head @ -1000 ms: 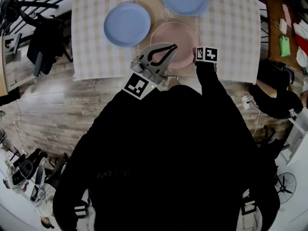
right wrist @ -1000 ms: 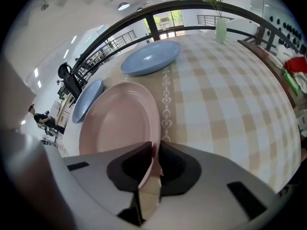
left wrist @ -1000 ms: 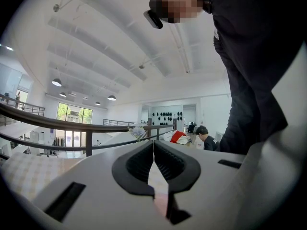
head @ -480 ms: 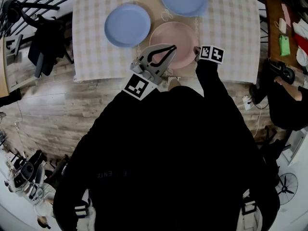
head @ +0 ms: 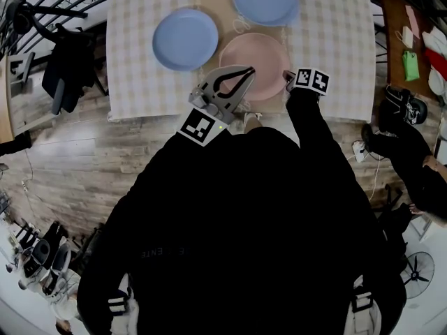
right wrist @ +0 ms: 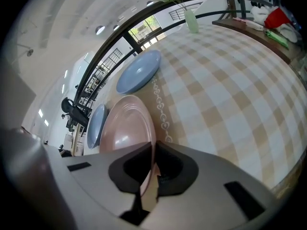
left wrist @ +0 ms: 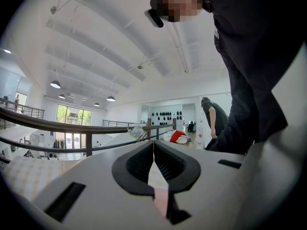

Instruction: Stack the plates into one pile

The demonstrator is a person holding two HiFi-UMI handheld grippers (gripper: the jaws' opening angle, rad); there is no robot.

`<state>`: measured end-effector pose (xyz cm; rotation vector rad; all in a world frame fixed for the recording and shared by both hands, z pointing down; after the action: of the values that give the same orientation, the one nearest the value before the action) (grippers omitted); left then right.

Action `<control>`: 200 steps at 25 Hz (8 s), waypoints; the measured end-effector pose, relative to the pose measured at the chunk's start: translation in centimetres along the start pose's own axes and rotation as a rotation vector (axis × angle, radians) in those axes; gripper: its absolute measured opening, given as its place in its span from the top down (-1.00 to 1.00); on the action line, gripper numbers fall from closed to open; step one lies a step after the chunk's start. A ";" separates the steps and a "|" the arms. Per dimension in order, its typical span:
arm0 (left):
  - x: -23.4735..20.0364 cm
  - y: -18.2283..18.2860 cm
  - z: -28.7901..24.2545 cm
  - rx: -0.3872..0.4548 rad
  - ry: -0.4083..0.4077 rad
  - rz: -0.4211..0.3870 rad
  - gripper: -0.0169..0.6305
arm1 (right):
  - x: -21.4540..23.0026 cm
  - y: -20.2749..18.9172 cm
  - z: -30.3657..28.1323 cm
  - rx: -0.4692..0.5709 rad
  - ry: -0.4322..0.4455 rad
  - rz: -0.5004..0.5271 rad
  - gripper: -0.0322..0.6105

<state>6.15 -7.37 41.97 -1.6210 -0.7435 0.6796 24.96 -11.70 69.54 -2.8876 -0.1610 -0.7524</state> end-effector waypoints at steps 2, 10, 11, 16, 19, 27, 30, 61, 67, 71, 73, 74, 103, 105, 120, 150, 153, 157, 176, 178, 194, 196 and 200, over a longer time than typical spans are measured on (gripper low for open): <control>0.1 0.0 0.1 0.002 0.001 -0.002 0.88 | 0.4 0.0 0.4 0.008 0.009 -0.021 0.84; 0.2 0.2 0.4 0.017 0.015 -0.006 0.88 | 0.1 0.5 1.8 0.037 0.048 -0.056 0.84; 0.2 0.3 0.5 0.019 0.018 -0.005 0.88 | -0.2 0.6 1.9 0.039 0.056 -0.056 0.84; -0.1 0.3 1.2 0.021 0.041 0.003 0.88 | -2.4 1.2 2.2 0.042 0.099 -0.052 0.84; -0.5 0.3 1.7 0.031 0.063 0.015 0.89 | -3.6 1.7 1.9 0.037 0.115 -0.036 0.83; -2.7 0.5 3.6 0.056 0.130 0.015 0.88 | -8.1 3.1 0.1 0.015 0.161 0.014 0.83; -3.6 0.4 4.4 0.058 0.160 0.025 0.89 | -9.6 3.7 -0.9 0.003 0.172 0.029 0.83; -14.5 -3.1 13.4 0.037 0.399 0.072 0.89 | -22.5 7.7 -13.1 -0.087 0.131 0.087 0.80; -14.9 -3.7 14.2 0.028 0.410 0.088 0.89 | -22.7 8.0 -13.8 -0.064 0.096 0.092 0.80; -15.2 -4.0 14.2 0.025 0.407 0.094 0.89 | -23.2 8.4 -13.8 -0.045 0.079 0.115 0.71; -15.2 -4.0 14.0 0.024 0.401 0.092 0.89 | -23.6 8.4 -13.7 -0.044 0.080 0.132 0.59; -15.2 -3.9 13.8 0.025 0.398 0.092 0.89 | -23.7 8.4 -13.6 -0.044 0.078 0.143 0.53; -13.1 -1.7 7.4 0.016 0.260 0.062 0.88 | -20.9 7.7 -3.0 0.117 0.187 0.304 0.47; -12.5 -1.5 6.5 0.010 0.240 0.069 0.88 | -20.3 7.5 -1.1 0.162 0.204 0.339 0.50; -7.0 -1.3 1.1 -0.047 0.110 0.055 0.88 | -13.0 3.1 7.3 0.364 0.191 0.464 0.63; -3.8 -0.6 -3.4 -0.092 0.016 0.030 0.88 | -15.3 4.0 16.9 0.619 0.215 0.763 0.74; -4.1 -0.4 -4.0 -0.077 0.021 0.020 0.88 | -14.4 5.3 16.1 0.594 0.197 0.725 0.68; -4.9 0.4 -4.8 -0.054 0.031 0.007 0.88 | -13.1 8.1 14.7 0.562 0.150 0.668 0.60; -10.9 0.1 -11.5 -0.015 0.079 -0.006 0.89 | -4.8 22.7 3.6 0.377 -0.068 0.406 0.37; -11.5 -0.2 -12.1 -0.016 0.084 -0.001 0.89 | -4.0 23.7 2.2 0.351 -0.085 0.382 0.36; -13.9 -2.6 -13.5 -0.045 0.118 0.084 0.89 | -0.4 27.9 -2.5 0.294 -0.242 0.323 0.37; -14.1 -3.0 -13.4 -0.057 0.127 0.093 0.89 | -0.1 27.8 -3.0 0.270 -0.232 0.324 0.37; -14.4 -3.5 -13.1 -0.074 0.141 0.093 0.89 | 0.5 27.6 -4.2 0.222 -0.229 0.332 0.37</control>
<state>6.79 -26.15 48.07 -1.7601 -0.6001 0.6031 27.26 -39.50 70.11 -2.6801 0.1938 -0.3226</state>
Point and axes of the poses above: the fingertips, and each gripper's own axes: z backward along the fingers, x to its right, y out of its top, the point moved 3 cm from there along z, backward along the fingers, and after that the axes turned 7 degrees about -x, right-handed, at the moved point
